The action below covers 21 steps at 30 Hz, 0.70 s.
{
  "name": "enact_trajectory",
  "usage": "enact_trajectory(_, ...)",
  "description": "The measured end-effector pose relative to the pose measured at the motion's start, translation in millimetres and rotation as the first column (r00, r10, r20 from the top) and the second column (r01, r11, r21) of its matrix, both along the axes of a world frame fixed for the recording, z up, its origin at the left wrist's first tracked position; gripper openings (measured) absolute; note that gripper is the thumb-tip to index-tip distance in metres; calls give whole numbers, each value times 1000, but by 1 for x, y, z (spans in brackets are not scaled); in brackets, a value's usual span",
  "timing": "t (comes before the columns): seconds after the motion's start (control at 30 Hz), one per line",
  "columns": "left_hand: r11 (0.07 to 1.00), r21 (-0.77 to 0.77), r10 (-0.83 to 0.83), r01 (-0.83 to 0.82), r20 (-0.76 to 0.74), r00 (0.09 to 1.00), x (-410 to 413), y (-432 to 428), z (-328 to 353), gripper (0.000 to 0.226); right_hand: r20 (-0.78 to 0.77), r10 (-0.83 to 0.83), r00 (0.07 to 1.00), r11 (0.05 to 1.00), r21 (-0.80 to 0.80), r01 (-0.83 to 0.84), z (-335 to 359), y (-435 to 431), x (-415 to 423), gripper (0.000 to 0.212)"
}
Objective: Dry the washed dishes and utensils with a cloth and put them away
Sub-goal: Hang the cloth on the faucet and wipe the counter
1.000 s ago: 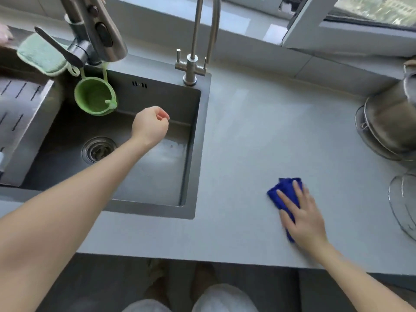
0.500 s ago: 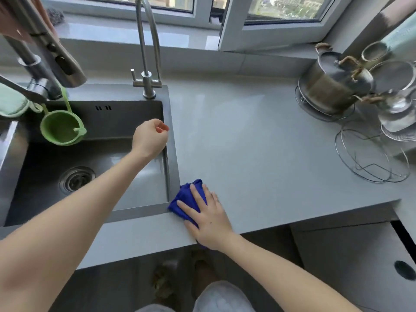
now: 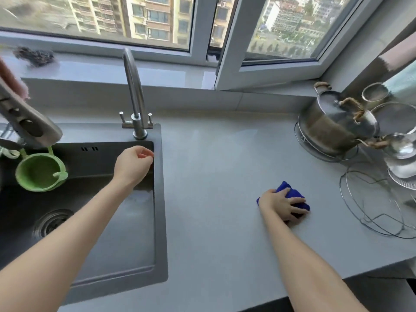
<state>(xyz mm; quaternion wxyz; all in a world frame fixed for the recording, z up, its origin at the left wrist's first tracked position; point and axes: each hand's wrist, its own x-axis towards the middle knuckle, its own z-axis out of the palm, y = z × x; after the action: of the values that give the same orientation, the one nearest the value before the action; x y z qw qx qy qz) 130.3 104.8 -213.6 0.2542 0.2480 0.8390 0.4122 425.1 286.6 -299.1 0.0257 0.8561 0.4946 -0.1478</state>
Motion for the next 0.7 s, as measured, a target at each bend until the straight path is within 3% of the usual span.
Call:
enact_trajectory(0.07,999,-4,51,-51,22,998,-20,8,-7,17,8,75,997,997,18,-75,1,18,-44,53)
enact_trajectory(0.13,995,-19,97,-97,42,994,-39,15,-15,17,36,277,960,959,44,-279,-1,32,-89,54)
enact_trajectory(0.27,984,-72,171,-166,71,983,-66,26,-32,16,110,692,714,711,67,-700,-8,45,-181,55)
enact_trajectory(0.33,977,-90,200,-192,79,977,-75,30,-36,14,134,872,470,467,58,-882,-12,51,-218,53)
enact_trajectory(0.4,972,-105,220,-212,78,972,-82,33,-39,15,106,992,66,60,66,-996,-10,58,-240,52)
enact_trajectory(0.47,970,-121,220,-211,65,973,-86,31,-43,15,97,929,-357,-365,80,-928,-11,74,-248,53)
enact_trajectory(0.5,968,-138,217,-208,51,975,-89,30,-44,14,111,858,-502,-509,52,-859,-9,86,-249,53)
enact_trajectory(0.57,964,-162,216,-211,12,976,-96,26,-47,12,164,730,-664,-669,-26,-743,-3,112,-252,53)
enact_trajectory(0.7,953,-215,210,-215,-45,977,-111,17,-55,14,170,646,-744,-739,-102,-666,11,138,-268,63)
